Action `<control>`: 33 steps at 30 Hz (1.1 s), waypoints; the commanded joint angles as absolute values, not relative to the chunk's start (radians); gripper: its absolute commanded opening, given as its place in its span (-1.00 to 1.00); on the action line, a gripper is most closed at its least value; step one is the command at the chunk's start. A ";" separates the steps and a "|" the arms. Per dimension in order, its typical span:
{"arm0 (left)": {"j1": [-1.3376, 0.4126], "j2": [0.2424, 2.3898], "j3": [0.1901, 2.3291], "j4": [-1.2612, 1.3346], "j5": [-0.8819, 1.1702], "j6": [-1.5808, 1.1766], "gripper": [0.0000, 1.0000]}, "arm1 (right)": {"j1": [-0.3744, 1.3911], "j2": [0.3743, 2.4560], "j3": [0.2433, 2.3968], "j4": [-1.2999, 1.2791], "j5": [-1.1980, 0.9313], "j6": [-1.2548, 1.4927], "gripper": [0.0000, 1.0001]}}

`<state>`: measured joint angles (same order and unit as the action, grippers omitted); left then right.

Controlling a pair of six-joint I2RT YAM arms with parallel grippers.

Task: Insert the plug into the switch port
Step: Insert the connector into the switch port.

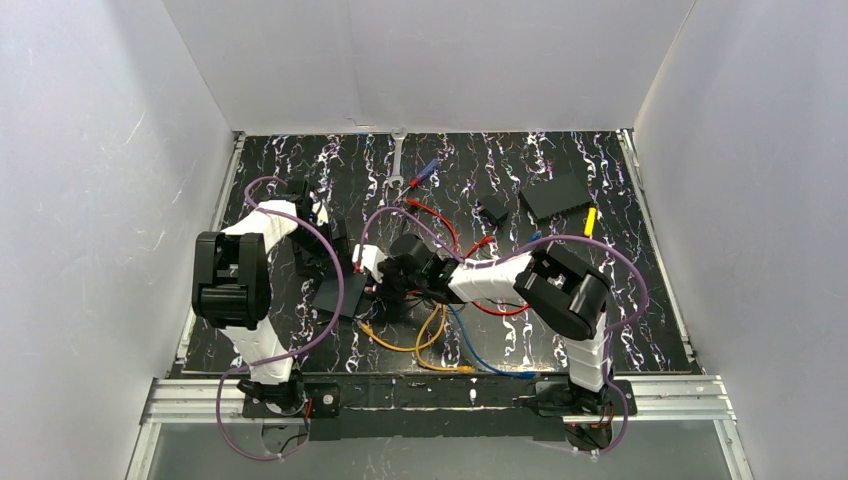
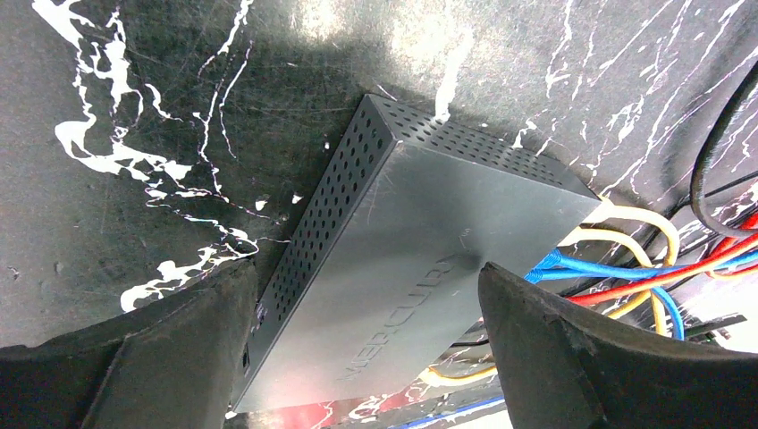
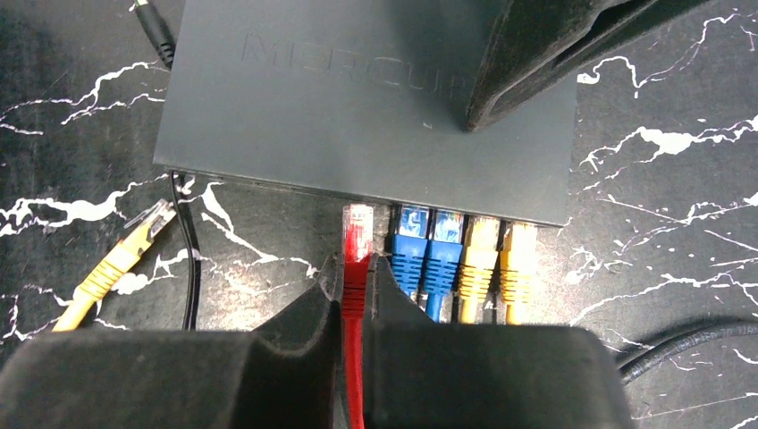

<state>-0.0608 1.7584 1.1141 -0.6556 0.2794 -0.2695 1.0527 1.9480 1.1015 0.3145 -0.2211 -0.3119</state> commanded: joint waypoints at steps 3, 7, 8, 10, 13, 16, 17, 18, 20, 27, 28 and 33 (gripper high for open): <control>-0.056 1.783 1.135 -0.696 0.309 -0.269 0.83 | 1.064 1.973 1.116 0.403 -0.169 -0.256 -0.97; -0.056 1.784 1.135 -0.696 0.307 -0.269 0.82 | 1.069 1.987 1.131 0.389 -0.162 -0.255 -0.97; -0.056 1.785 1.134 -0.697 0.305 -0.268 0.81 | 1.070 1.988 1.134 0.386 -0.158 -0.253 -0.97; -0.056 1.787 1.136 -0.700 0.302 -0.268 0.81 | 1.071 1.991 1.138 0.382 -0.150 -0.252 -0.97; -0.057 1.790 1.137 -0.703 0.301 -0.266 0.80 | 1.071 1.992 1.130 0.396 -0.142 -0.250 -0.97; -0.060 1.795 1.140 -0.708 0.294 -0.263 0.79 | 1.071 1.989 1.122 0.416 -0.130 -0.238 -0.97; -0.061 1.796 1.140 -0.709 0.291 -0.261 0.79 | 1.071 1.986 1.116 0.428 -0.127 -0.231 -0.97; -0.062 1.797 1.141 -0.709 0.290 -0.261 0.79 | 1.071 1.982 1.110 0.439 -0.123 -0.225 -0.97; -0.064 1.800 1.143 -0.712 0.286 -0.260 0.78 | 1.071 1.975 1.099 0.459 -0.115 -0.219 -0.97; -0.072 1.813 1.151 -0.734 0.240 -0.254 0.78 | 1.071 1.955 1.065 0.515 -0.104 -0.207 -0.97; -0.074 1.815 1.152 -0.736 0.234 -0.253 0.78 | 1.071 1.953 1.064 0.519 -0.107 -0.205 -0.97; -0.079 1.819 1.154 -0.742 0.212 -0.251 0.78 | 1.071 1.937 1.049 0.542 -0.109 -0.195 -0.97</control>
<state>-0.0727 1.7939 1.1542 -0.6971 0.2546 -0.2680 1.0683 1.9850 1.0626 0.4397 -0.1257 -0.2115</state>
